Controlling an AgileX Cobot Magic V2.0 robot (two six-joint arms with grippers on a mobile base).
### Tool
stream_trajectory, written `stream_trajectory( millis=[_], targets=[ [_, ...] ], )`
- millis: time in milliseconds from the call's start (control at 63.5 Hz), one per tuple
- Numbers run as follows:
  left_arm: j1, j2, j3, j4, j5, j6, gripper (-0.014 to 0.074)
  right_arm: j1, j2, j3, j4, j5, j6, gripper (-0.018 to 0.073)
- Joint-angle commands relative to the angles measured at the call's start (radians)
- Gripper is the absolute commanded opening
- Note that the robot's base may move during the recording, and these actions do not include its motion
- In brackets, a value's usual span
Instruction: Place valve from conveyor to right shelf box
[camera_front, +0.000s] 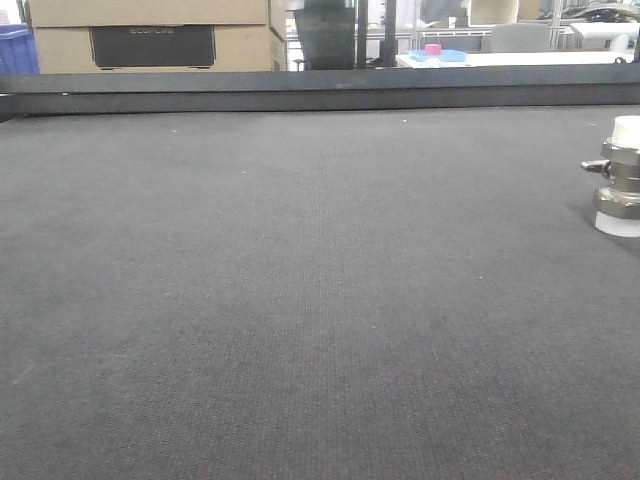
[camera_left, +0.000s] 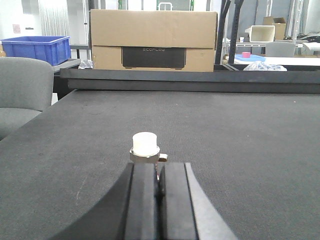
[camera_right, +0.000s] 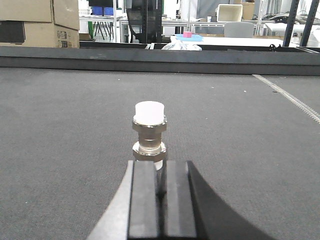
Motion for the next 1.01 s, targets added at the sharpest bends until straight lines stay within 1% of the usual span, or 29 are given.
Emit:
stream_trajectory(
  millis=[0, 457, 488, 661, 787, 866, 960, 992],
  targets=[
    [0.003, -0.005, -0.004, 0.003, -0.017, -0.007, -0.0111, -0.006, -0.003, 0.0, 0.001, -0.022, 0.003, -0.0155],
    [0.003, -0.005, -0.004, 0.003, -0.017, -0.007, -0.0111, -0.006, -0.003, 0.0, 0.001, -0.022, 0.003, -0.0155],
    [0.003, -0.005, -0.004, 0.003, -0.03, -0.007, -0.0111, -0.006, -0.003, 0.0, 0.001, -0.022, 0.003, -0.0155],
    [0.003, -0.005, -0.004, 0.003, -0.064, -0.007, -0.0111, -0.006, -0.003, 0.0, 0.001, -0.095, 0.003, -0.0155],
    [0.003, -0.005, -0.004, 0.003, -0.068, -0.007, -0.0111, -0.006, -0.003, 0.0, 0.001, -0.095, 0.003, -0.0155],
    [0.003, -0.005, -0.004, 0.003, -0.099, -0.007, -0.0111, -0.006, -0.003, 0.0, 0.001, -0.126, 0.003, -0.0155],
    [0.003, -0.005, -0.004, 0.003, -0.188, -0.007, -0.0111, -0.006, -0.003, 0.0, 0.001, -0.194, 0.003, -0.0155],
    [0.003, -0.005, -0.004, 0.003, -0.201, -0.007, -0.0111, -0.006, -0.003, 0.0, 0.001, -0.201, 0.003, -0.0155]
  ],
)
